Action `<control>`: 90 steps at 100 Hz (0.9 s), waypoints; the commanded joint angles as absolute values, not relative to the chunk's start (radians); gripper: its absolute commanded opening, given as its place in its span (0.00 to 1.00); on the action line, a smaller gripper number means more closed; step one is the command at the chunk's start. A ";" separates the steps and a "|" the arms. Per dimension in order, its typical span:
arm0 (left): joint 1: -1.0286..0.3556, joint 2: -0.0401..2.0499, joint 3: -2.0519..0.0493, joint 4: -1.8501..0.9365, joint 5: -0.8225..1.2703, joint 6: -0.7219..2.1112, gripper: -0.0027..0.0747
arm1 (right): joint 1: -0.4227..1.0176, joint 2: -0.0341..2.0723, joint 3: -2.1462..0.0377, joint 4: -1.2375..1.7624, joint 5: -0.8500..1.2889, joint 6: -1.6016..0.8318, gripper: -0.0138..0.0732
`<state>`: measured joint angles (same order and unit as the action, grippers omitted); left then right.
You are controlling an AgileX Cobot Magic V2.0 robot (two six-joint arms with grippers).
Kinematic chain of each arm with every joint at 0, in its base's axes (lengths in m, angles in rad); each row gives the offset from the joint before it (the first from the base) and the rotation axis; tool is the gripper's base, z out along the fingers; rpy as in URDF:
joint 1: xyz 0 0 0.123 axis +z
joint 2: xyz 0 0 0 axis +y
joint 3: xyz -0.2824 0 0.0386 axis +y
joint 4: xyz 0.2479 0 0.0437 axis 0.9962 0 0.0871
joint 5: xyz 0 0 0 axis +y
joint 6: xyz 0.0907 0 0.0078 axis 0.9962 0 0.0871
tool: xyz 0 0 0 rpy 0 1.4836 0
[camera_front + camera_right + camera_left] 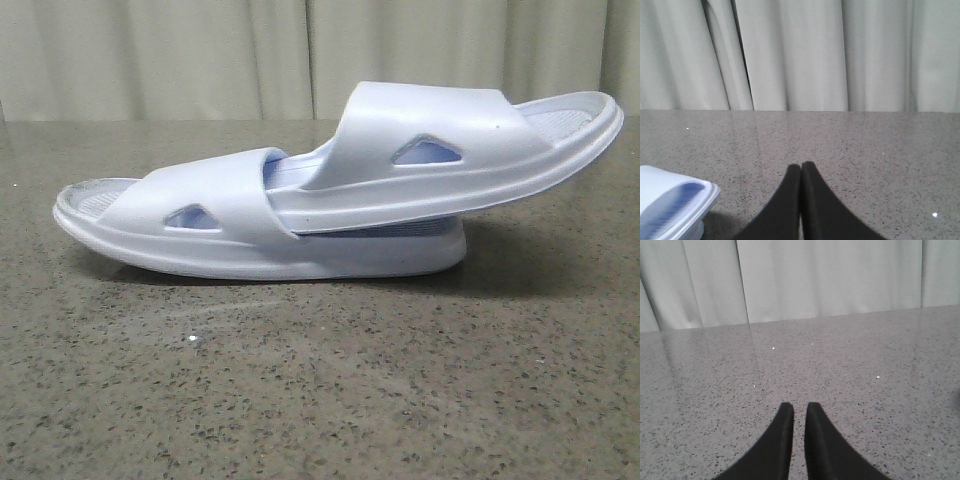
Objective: Insert blue slippers together front up
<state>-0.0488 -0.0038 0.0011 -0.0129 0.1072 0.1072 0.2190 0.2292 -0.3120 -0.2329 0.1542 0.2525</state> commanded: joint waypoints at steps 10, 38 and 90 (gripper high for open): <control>-0.045 -0.034 0.010 -0.046 0.025 0.095 0.06 | 0.212 0.235 -0.339 -0.237 0.074 0.245 0.04; -0.045 -0.034 0.010 -0.046 0.025 0.095 0.06 | 0.212 0.235 -0.339 -0.237 0.074 0.245 0.04; -0.045 -0.034 0.010 -0.046 0.025 0.095 0.06 | 0.212 0.235 -0.339 -0.237 0.074 0.245 0.04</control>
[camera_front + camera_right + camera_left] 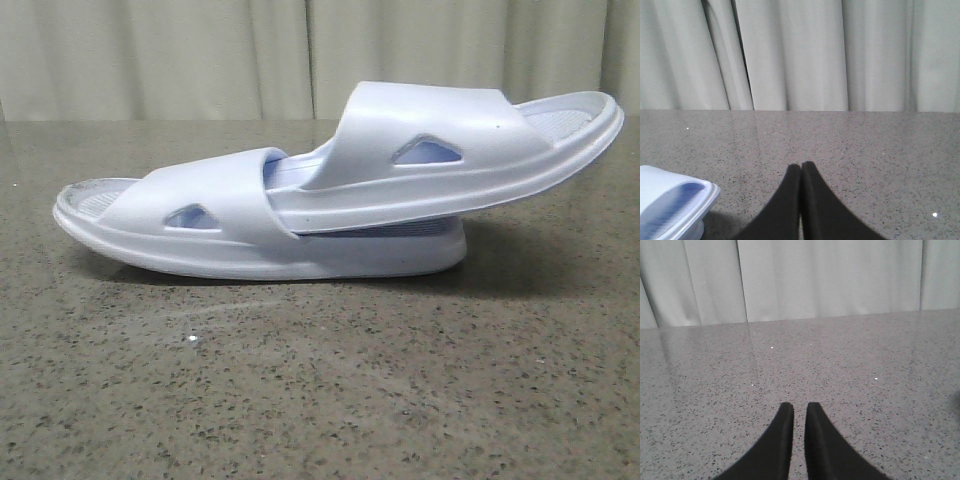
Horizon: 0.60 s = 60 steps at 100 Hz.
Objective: Insert blue slippers together front up
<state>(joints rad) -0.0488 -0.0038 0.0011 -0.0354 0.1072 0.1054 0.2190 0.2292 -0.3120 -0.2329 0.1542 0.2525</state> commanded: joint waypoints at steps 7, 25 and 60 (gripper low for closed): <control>-0.045 -0.034 0.010 -0.046 0.025 0.095 0.06 | 0.212 0.235 -0.335 -0.237 0.076 0.245 0.04; -0.045 -0.034 0.010 -0.046 0.025 0.095 0.06 | 0.187 0.235 -0.267 -0.201 0.052 0.229 0.04; -0.045 -0.034 0.010 -0.046 0.025 0.095 0.05 | 0.077 0.098 -0.068 -0.157 -0.051 0.202 0.04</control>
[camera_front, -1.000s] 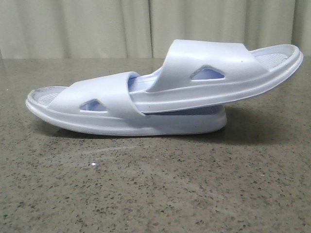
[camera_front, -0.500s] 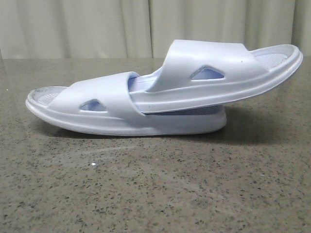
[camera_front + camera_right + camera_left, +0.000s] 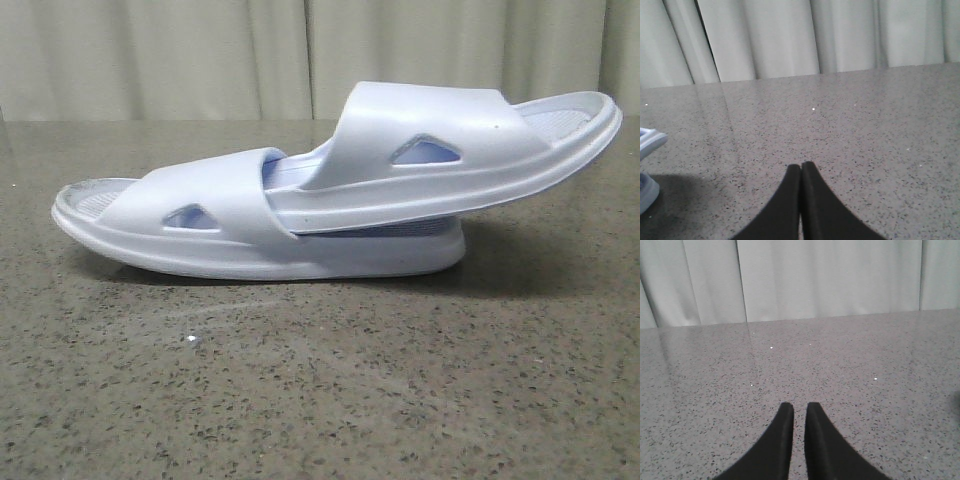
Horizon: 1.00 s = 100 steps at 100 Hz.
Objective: Insert blue slippers together front up
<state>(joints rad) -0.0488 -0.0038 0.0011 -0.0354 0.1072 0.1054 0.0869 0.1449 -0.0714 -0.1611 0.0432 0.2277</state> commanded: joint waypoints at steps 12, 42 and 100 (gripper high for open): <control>-0.045 -0.034 0.010 -0.046 0.025 0.095 0.06 | 0.077 0.004 -0.027 -0.156 -0.032 0.202 0.04; -0.045 -0.034 0.010 -0.046 0.025 0.095 0.06 | 0.073 -0.029 0.031 -0.145 -0.017 0.202 0.04; -0.045 -0.034 0.010 -0.046 0.025 0.095 0.06 | 0.073 -0.029 0.031 -0.140 -0.017 0.202 0.04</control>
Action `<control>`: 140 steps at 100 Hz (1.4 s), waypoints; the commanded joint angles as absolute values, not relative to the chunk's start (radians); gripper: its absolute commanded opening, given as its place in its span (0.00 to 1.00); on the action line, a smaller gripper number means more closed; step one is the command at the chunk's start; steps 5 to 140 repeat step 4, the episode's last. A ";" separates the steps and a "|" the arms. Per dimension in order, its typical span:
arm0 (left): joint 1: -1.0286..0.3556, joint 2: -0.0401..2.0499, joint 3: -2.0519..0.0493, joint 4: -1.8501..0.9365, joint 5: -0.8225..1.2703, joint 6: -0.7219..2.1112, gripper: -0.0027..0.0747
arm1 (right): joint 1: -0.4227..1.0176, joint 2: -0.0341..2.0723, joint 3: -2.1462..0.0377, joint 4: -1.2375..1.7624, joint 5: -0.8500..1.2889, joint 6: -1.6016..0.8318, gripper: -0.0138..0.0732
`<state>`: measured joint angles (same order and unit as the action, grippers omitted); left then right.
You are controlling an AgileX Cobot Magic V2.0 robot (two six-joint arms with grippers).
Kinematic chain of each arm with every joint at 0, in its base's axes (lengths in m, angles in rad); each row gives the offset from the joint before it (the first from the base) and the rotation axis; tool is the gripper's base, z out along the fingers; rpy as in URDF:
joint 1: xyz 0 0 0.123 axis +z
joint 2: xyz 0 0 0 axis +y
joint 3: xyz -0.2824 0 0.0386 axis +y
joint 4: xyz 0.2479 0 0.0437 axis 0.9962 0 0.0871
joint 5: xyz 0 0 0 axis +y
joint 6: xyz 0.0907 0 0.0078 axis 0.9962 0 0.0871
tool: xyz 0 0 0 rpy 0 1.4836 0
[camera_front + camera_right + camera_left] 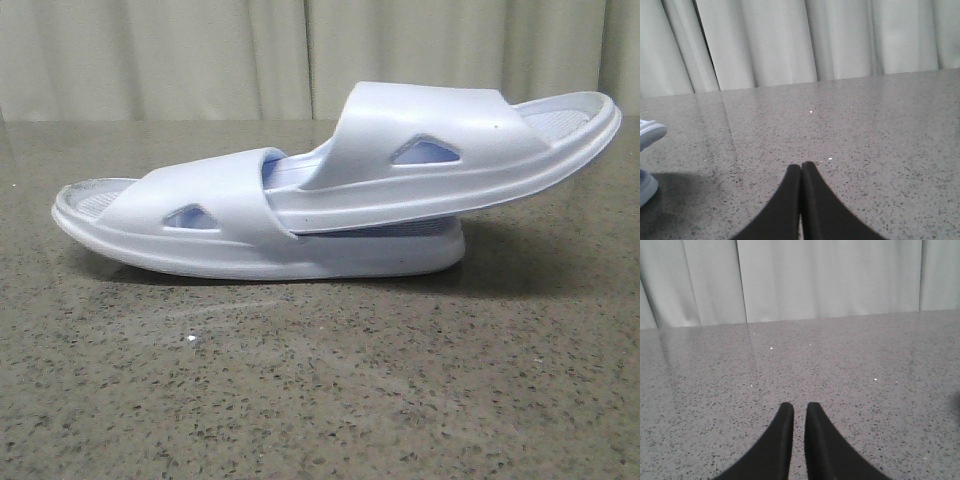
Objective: Insert blue slippers together front up
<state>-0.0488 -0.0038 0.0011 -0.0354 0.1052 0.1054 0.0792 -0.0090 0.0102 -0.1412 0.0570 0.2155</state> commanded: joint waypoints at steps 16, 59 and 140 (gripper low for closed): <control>-0.045 -0.034 0.010 -0.046 0.025 0.095 0.06 | 0.073 -0.029 0.031 -0.140 -0.017 0.202 0.04; -0.045 -0.034 0.010 -0.046 0.025 0.095 0.06 | 0.073 -0.029 0.031 -0.140 -0.017 0.202 0.04; -0.045 -0.034 0.010 -0.046 0.025 0.095 0.06 | 0.073 -0.029 0.031 -0.140 -0.017 0.202 0.04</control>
